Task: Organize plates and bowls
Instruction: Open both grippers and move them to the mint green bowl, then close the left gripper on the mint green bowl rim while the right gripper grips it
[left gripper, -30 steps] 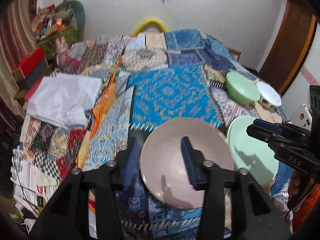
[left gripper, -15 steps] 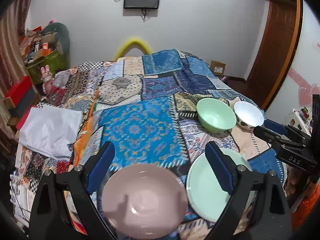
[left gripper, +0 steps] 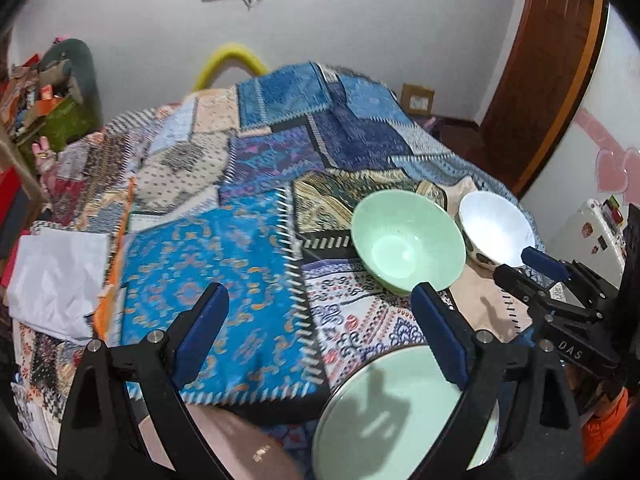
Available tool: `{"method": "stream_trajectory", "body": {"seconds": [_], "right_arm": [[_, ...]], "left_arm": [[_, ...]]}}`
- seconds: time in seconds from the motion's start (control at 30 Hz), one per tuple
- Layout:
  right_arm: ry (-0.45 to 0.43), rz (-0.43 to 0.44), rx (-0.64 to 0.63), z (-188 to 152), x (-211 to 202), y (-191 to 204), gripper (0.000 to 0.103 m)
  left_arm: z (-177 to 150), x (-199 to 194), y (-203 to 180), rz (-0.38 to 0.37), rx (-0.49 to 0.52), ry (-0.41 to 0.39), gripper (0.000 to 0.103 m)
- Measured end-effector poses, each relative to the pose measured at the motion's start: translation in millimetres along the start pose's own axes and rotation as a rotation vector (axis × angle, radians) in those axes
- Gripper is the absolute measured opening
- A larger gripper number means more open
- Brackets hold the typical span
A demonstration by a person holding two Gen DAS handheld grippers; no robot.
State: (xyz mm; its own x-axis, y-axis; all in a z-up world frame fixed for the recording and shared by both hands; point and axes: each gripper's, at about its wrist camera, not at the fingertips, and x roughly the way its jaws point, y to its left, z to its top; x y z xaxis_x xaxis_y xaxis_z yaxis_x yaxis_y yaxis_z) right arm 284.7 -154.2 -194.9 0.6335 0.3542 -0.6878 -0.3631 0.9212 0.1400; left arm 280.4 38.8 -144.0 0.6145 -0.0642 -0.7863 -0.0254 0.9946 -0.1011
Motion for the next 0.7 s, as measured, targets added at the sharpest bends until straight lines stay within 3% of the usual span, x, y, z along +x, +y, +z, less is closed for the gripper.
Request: {"method": "stream_trajectory", "body": {"seconds": [0.27,0.33,0.43,0.7], "right_arm": [[0.04,0.002,0.039,0.2,37.1,-19.8,0.059],[0.047,0.014,0.054,0.6,42.9,-24.1,0.051],[0.077,0.055,0.084,0.8,52.3,-30.5,0.036],[0.094,0.074,0.103,-0.8,61.1,-37.3,0.032]], "left_arm": [[16.3,75.2,-12.2,-0.027,0.016,0.111,0.093],[18.4,90.5,-14.9,-0.016,0.025,0.121,0.093],[22.1,110.0,-20.9,-0.01,0.048,0.132,0.079],[28.1,142.8,-29.5,0.001,0.087,0.172,0.06]]}}
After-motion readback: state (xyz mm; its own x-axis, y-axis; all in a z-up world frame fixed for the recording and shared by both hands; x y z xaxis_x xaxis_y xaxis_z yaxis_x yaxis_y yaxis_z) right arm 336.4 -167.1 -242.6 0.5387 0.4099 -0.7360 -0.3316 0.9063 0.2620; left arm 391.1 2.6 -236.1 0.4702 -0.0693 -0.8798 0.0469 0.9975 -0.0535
